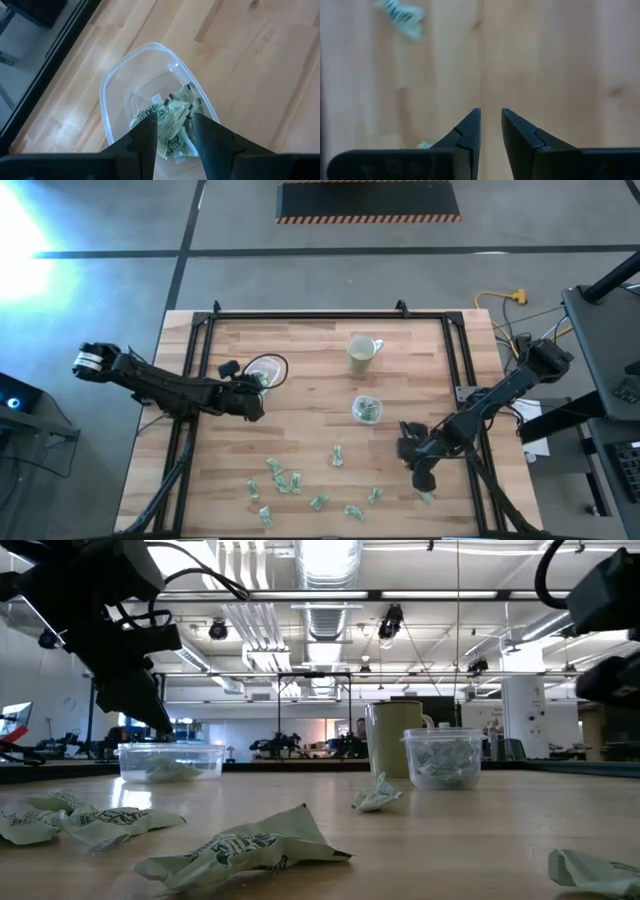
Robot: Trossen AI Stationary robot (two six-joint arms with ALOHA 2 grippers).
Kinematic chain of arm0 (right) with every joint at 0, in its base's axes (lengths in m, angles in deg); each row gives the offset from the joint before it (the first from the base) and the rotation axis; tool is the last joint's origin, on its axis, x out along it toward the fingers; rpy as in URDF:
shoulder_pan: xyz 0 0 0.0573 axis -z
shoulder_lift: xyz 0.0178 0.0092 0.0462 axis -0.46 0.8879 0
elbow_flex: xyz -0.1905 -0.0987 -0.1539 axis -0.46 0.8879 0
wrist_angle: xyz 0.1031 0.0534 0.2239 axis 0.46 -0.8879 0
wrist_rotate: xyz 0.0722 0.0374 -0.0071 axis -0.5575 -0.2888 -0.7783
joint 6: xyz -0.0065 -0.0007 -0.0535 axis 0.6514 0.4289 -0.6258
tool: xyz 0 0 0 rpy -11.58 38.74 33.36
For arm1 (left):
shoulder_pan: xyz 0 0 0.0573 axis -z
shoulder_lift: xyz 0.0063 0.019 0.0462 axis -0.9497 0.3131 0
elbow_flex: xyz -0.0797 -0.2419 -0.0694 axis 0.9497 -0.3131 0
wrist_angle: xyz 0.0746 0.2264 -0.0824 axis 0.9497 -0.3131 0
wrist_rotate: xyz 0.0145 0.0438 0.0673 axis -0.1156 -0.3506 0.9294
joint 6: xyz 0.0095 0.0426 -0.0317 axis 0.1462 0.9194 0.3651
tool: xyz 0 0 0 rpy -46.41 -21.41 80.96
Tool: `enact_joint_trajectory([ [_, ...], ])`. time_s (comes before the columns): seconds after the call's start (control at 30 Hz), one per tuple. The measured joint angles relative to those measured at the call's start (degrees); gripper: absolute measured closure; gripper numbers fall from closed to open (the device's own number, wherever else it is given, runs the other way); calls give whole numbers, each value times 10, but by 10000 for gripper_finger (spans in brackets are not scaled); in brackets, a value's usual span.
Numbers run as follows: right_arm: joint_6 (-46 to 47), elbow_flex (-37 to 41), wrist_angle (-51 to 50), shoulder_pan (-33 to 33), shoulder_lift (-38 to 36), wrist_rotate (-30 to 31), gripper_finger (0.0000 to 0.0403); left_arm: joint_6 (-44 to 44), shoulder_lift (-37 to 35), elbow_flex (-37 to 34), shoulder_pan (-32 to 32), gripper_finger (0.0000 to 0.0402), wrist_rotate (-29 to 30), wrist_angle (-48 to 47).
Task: Pick and place Stevia / Truvia into bins
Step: Put the stevia packet into the right transparent container
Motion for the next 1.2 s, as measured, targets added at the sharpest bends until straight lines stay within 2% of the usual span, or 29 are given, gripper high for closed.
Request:
enact_joint_trajectory([
  [0.1,54,-3,-1,-9,0,-50,335,-1,0,0,0,289,0,1],
  [0.23,99,-8,1,-29,0,-70,335,-2,0,0,0,289,-7,5],
  [0.5,184,-11,6,-85,9,-53,335,-2,0,0,0,289,-17,4],
  [0.77,234,-39,6,-134,57,-24,335,-2,0,0,0,289,-28,4],
  [1.2,288,-83,-16,-145,115,-24,335,-2,0,0,1,289,-32,9],
])
